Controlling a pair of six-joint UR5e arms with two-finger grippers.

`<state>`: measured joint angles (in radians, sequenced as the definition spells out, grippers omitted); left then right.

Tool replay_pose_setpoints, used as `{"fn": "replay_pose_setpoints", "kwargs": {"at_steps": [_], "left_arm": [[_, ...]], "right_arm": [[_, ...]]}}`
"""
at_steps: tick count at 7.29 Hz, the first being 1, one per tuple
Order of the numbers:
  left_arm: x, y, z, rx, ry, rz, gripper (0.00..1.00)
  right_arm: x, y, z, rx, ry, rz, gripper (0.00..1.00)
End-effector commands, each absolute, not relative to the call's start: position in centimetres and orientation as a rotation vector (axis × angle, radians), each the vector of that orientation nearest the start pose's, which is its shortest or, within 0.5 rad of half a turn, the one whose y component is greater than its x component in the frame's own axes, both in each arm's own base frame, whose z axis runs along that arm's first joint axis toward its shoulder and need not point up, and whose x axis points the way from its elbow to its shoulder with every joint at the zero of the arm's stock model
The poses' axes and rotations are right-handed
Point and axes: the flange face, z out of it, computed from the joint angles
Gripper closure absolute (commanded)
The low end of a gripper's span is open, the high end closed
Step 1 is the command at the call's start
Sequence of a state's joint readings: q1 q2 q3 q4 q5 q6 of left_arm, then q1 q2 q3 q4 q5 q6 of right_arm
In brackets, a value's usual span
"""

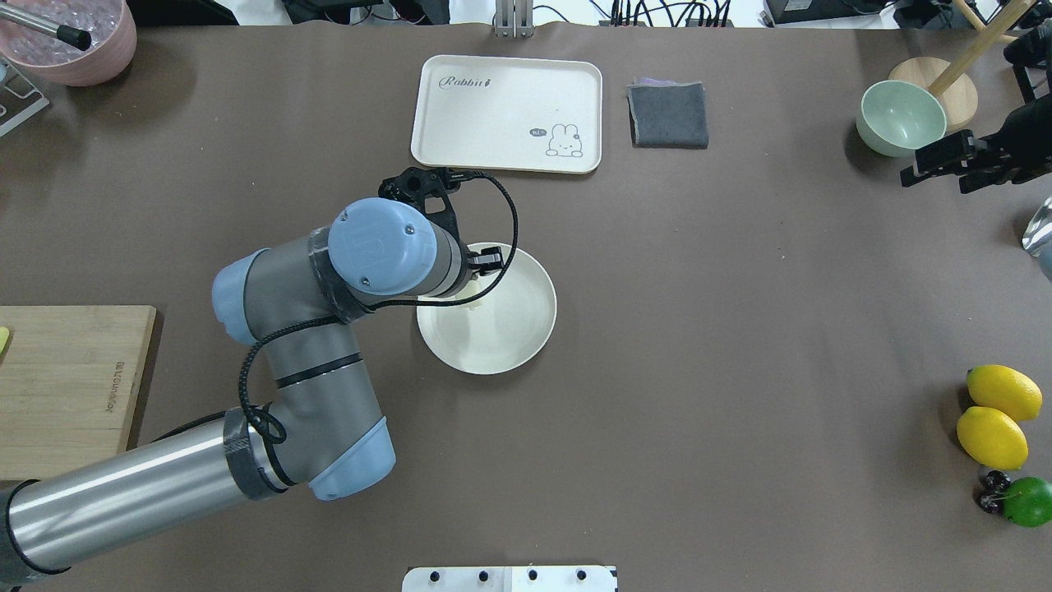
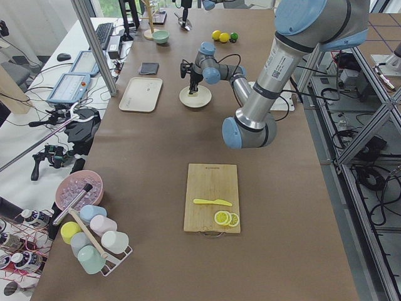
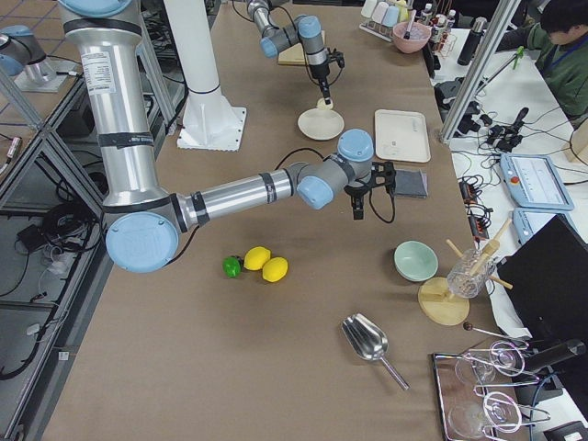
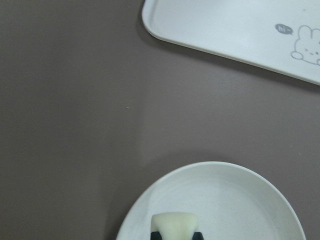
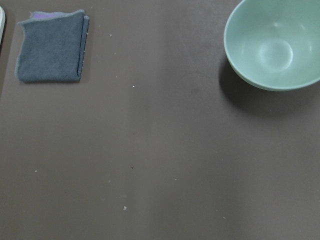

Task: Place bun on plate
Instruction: 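Lower the held bun onto the center of the white plate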

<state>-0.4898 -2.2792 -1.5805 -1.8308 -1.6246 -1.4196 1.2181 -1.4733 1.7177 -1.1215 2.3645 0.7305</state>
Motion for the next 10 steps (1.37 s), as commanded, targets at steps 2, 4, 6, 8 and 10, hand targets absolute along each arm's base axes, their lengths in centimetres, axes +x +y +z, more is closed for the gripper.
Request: {"fn": "replay_pose_setpoints", "kwargs": {"at_steps": [2,4,6,8,10], "left_arm": [[61.0,-42.9,20.8,0.272,0.98,-0.249,0.7],[61.0,-42.2,20.8,0.255,0.987,-0.283,0.41],[61.0,-41.5,20.3,0.273,0.995,-0.282,0.03],[57.7,-40.4,19.7,0.278,0.995,-0.283,0.03],[49.5,-44.2,17.7,0.35,0.918,-0.314,0.03]], "right_arm": [[-11.8,-51.7,48.6,0.164,-0.987,0.083,0.0],[-11.7,-51.7,48.6,0.164,-0.988,0.084,0.0],[-11.8,-51.8,48.5,0.165,-0.989,0.083,0.0],[-11.7,-51.8,48.5,0.166,-0.99,0.082,0.0],[-11.2,-50.4,49.6,0.151,-0.982,0.091,0.0]]}}
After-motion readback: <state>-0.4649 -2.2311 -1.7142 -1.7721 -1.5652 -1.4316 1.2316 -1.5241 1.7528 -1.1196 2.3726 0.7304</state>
